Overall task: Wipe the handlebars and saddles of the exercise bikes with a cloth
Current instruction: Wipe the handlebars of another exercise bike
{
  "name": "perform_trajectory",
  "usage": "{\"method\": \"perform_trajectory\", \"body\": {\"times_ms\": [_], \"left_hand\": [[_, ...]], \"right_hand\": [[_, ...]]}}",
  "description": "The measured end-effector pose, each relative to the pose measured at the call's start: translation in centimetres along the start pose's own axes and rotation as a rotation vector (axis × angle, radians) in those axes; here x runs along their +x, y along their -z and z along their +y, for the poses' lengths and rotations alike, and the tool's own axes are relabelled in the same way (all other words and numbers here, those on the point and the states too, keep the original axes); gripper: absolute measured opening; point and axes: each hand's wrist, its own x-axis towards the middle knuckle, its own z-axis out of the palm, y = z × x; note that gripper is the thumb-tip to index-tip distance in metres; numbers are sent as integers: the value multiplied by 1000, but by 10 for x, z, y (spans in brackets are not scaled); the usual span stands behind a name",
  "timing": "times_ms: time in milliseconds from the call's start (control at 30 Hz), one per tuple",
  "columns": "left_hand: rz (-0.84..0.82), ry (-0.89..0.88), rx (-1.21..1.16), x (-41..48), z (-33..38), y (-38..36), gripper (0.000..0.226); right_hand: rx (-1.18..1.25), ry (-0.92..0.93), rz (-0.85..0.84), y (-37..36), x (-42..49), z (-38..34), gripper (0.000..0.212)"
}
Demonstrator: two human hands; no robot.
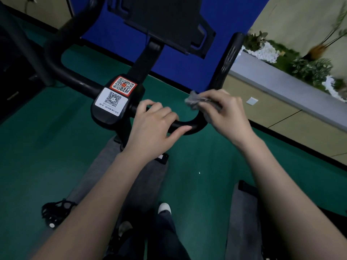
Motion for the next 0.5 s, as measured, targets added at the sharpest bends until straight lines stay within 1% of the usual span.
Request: {"method": "perform_trajectory", "body": {"times_ms": [100,167,300,400,500], "left_hand": [[-21,10,6,1,1,1,53],[-27,20,-5,1,2,1,53],[-35,56,-24,1,5,3,52],[-51,88,-31,2,9,4,53],[-86,100,-25,3,11,5,57]], "right_hand": [[-63,126,-248,6,10,-3,15],[-142,192,-323,14,26,0,13],[-206,231,-365,22,55,6,14],[-231,289,-554,14,59,4,17],[-218,334,-760,13,64,3,13]]}}
